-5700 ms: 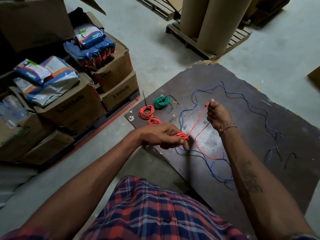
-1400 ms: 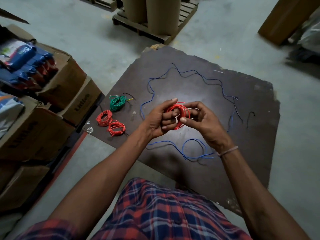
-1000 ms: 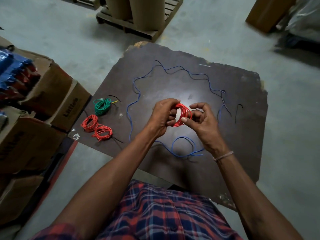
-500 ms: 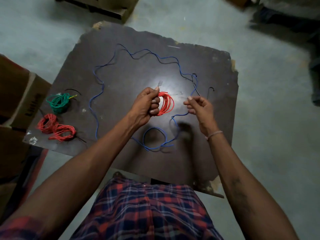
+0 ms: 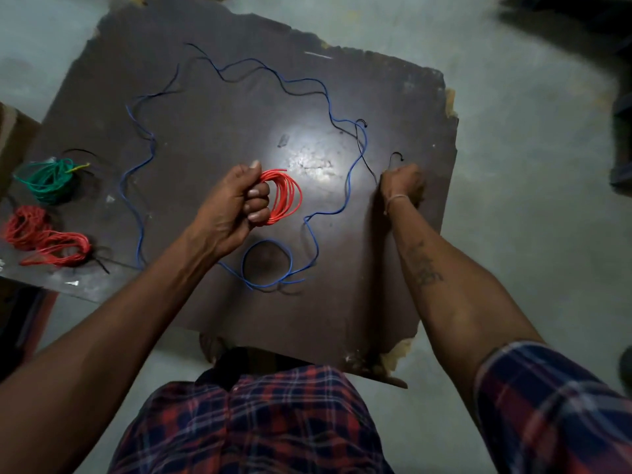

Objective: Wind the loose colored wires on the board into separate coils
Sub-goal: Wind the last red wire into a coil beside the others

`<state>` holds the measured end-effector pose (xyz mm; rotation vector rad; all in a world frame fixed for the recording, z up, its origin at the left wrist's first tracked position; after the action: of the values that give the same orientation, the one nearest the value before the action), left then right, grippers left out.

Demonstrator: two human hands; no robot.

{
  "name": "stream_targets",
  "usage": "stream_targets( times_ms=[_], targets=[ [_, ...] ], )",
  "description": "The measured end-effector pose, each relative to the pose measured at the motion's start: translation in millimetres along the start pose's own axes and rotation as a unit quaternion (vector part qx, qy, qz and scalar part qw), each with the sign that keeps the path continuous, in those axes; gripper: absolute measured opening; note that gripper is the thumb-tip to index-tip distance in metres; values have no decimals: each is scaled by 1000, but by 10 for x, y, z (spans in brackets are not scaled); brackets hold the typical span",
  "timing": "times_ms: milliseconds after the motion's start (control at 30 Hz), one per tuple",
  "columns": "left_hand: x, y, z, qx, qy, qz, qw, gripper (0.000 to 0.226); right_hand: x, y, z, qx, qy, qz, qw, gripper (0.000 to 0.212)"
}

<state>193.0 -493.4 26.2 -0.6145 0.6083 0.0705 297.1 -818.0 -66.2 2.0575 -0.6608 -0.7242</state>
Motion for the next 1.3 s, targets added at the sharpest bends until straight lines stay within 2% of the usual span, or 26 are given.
stream_targets(
  times_ms=[167, 300, 400, 467, 600, 667, 767, 900, 1067, 1300],
  targets=[
    [-53, -57, 13, -3, -8, -35, 999, 33, -98, 51, -26, -24, -1, 12, 1000, 29],
    [-69, -72, 46, 15, -15, -28, 999, 33, -161, 127, -21, 60, 6, 9, 998, 26],
    [-84, 20, 97, 15, -24, 7, 1000, 33, -510, 236, -320, 219, 109, -47, 969, 4],
    [-111, 104, 136, 9, -27, 35, 999, 32, -935, 412, -622, 281, 202, -114, 931, 12],
    [-203, 254, 246, 8, -46, 89, 995, 30, -1867, 774, -1158, 273, 356, -237, 862, 13],
    [-254, 305, 317, 11, -60, 99, 993, 30, -2239, 926, -1327, 228, 430, -255, 835, 9],
    [-341, 357, 412, 25, -73, 97, 992, 30, -2647, 1046, -1500, 140, 531, -229, 804, 9],
    [-460, 438, 494, 78, -81, 114, 987, 30, -2935, 988, -1638, 39, 605, -167, 778, 10],
    [-580, 500, 590, 135, -110, 120, 977, 29, -3207, 829, -1755, -4, 630, -124, 767, 11],
    [-753, 643, 710, 194, -145, 118, 963, 22, -3630, 835, -1750, 17, 635, 9, 772, 9]
  ],
)
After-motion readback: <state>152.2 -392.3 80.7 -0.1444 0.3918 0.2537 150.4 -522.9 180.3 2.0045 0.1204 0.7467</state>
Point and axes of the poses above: each hand's wrist, its own x-axis towards the middle knuckle, its own y-axis out of the back of the hand, z = x × y, the point moved 9 cm from there along x, towards the middle knuckle, and after that the axes turned 4 degrees about z, right-handed, at the moved point
